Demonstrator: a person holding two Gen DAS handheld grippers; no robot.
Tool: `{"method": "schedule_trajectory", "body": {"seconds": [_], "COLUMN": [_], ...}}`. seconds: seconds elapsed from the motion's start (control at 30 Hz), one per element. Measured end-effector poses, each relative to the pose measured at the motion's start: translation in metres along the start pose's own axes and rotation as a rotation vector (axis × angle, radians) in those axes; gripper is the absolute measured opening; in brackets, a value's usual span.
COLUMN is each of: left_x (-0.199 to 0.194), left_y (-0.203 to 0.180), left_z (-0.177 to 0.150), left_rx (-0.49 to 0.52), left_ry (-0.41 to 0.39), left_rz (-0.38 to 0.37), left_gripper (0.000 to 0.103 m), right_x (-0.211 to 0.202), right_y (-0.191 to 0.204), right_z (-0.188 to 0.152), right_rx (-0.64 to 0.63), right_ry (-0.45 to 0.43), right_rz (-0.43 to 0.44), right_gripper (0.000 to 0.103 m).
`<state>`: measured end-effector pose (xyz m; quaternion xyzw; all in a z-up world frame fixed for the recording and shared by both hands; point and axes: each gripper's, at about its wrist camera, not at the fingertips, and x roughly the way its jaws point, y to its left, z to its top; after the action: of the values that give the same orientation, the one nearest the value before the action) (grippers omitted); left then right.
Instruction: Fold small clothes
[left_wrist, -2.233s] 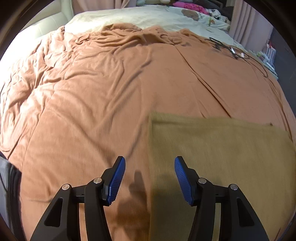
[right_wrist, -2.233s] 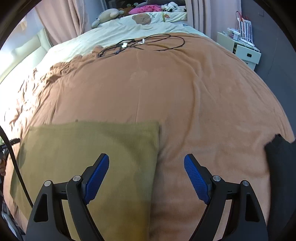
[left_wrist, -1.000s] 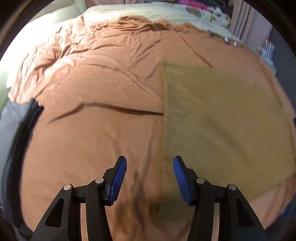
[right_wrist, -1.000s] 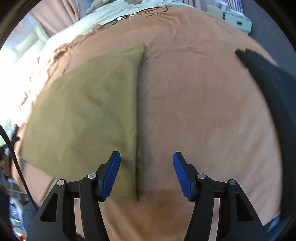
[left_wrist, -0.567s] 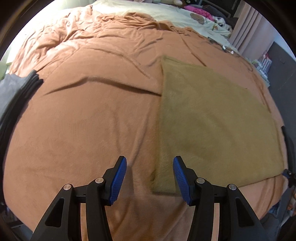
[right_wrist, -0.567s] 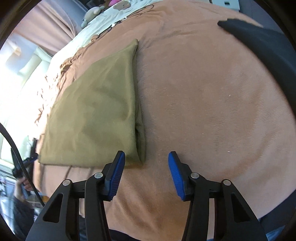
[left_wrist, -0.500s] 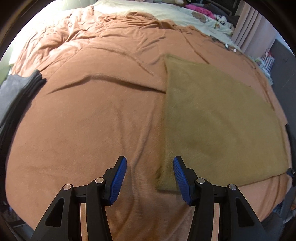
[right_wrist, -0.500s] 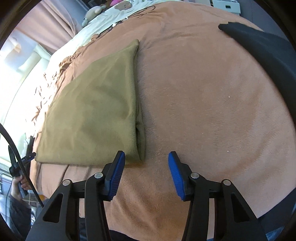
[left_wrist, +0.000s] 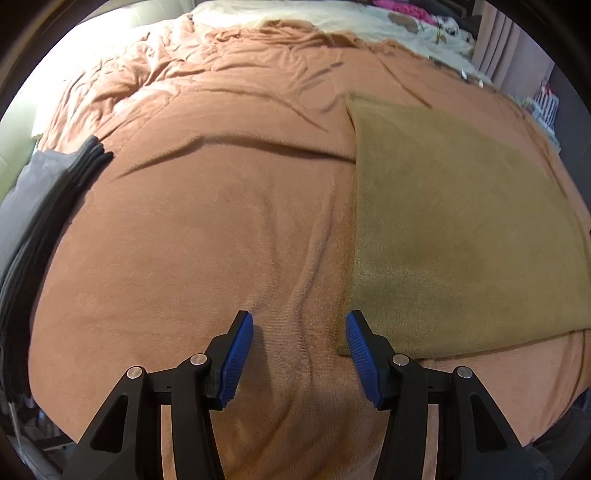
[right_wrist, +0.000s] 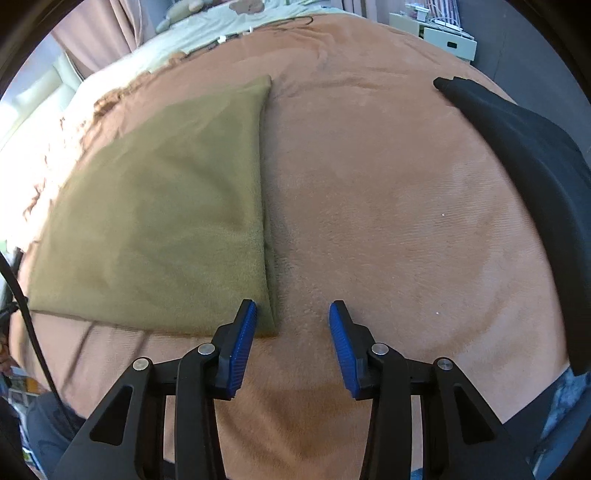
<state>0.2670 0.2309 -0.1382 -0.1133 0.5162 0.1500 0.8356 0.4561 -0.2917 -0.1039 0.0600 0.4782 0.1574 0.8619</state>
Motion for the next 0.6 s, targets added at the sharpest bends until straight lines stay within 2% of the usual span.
{"method": "schedule_trajectory", "body": {"seconds": [0.13,0.17,0.3,0.43,0.6], "left_x": [-0.014,-0.016,-0.011,-0.001,0.01], "left_y": [0.009,0.009,0.006,0.004,0.011], "left_z": [0.001,-0.001,-0.008,-0.015,-0.021], "left_rx": [-0.072,-0.093,-0.147,-0.205,-0.31], "left_ry": [-0.032,-0.027,0.011,0.045,0.086], "left_rz": [-0.119,-0.162,-0.249,-0.303,-0.374], "left_gripper": [0.055,0.055,0.055,0.055,0.055], "right_x": [-0.009,-0.011,-0.006,0.004,0.019], "right_y": [-0.017,-0.023,-0.042,-0.054,-0.07], "right_z": [-0.009,-0.012,-0.025,-0.031,-0.033], "right_rx": [0.088,0.12,0.216,0.27,0.337], "right_ry": [0.005,0.007,0.023,0.039,0.069], "right_rz": [0.179,0.226,0.371,0.444,0.496], "right_gripper": [0.039,0.039,0.039,0.039,0.039]}}
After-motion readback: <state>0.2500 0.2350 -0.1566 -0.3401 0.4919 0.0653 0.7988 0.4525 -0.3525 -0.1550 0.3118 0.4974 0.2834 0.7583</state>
